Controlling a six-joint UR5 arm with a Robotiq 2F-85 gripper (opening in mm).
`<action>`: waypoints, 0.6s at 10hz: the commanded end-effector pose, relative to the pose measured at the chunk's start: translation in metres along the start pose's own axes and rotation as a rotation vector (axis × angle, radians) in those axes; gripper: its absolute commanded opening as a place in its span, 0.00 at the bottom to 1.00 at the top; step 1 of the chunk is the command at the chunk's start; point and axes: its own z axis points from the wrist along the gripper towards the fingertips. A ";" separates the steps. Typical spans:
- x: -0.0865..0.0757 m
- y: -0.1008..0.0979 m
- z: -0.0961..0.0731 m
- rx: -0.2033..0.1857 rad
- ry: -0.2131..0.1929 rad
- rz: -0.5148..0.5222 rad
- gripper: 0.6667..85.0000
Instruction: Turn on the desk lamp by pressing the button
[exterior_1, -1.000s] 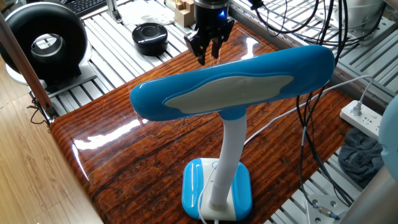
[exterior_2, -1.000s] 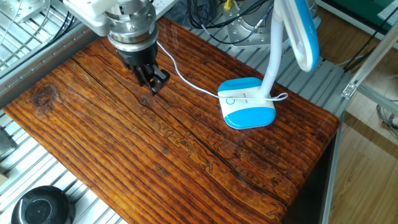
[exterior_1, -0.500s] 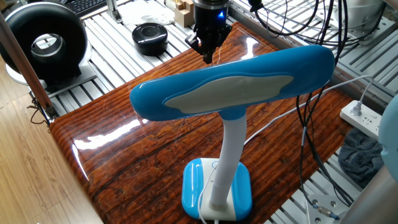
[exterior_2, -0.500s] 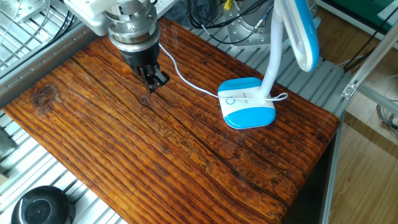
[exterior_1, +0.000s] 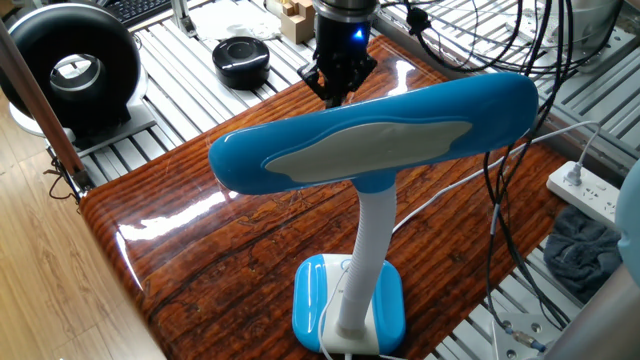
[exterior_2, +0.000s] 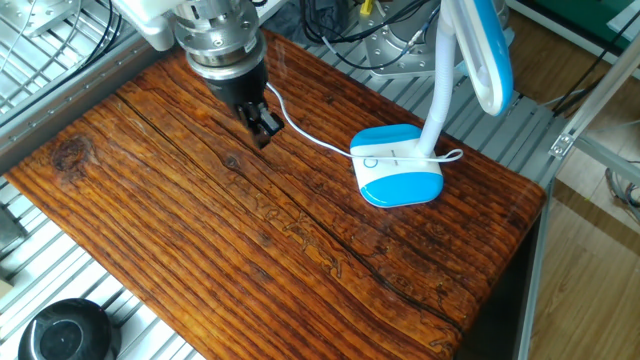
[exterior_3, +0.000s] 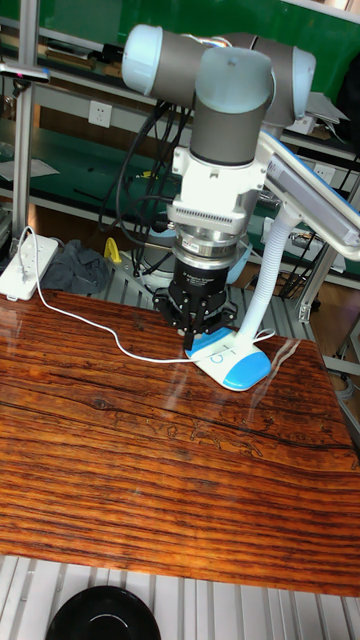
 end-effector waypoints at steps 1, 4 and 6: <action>0.022 0.009 0.005 -0.059 0.057 0.057 0.00; 0.020 0.024 0.010 -0.145 0.044 0.113 0.00; 0.016 0.036 0.008 -0.195 0.032 0.129 0.00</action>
